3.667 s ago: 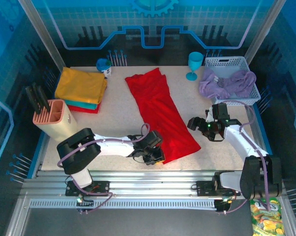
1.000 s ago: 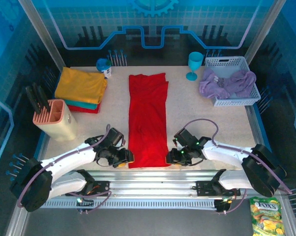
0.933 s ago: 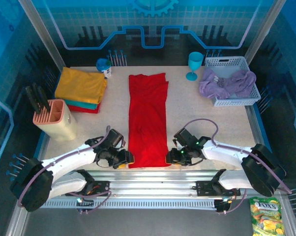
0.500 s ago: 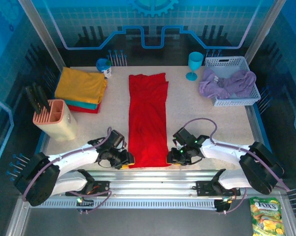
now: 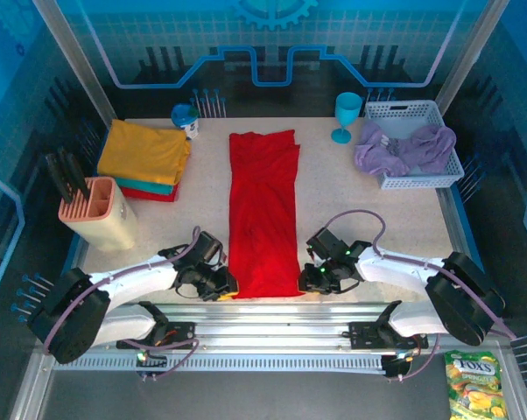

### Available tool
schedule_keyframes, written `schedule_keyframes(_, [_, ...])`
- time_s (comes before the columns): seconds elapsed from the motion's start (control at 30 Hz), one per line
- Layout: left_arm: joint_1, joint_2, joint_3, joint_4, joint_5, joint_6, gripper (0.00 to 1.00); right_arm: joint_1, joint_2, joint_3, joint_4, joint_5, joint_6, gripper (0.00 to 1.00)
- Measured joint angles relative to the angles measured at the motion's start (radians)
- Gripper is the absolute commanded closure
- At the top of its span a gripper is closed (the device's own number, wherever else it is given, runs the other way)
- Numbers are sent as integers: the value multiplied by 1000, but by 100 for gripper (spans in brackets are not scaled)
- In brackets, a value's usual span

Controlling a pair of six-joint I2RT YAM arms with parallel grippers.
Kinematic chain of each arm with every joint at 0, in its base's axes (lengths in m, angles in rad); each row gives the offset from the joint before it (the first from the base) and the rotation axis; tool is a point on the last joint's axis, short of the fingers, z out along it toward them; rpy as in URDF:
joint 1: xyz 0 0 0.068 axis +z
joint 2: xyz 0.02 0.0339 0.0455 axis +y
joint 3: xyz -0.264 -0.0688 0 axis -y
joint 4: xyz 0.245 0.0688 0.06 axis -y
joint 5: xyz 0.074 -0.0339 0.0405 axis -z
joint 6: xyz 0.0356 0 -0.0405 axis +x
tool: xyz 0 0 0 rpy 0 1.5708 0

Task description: Fold and stack the t-shirts

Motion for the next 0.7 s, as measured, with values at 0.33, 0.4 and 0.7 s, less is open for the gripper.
schedule_keyframes(0.33, [0,0,0,0,0,0,84,42,40,26,141,-29,0,73])
schedule_keyframes(0.4, [0,0,0,0,0,0,84,45,47,26,140,-27,0,74])
schedule_keyframes(0.7, [0,-14,0,-1,-8,0,91,45,20,26,114,-1,5,80])
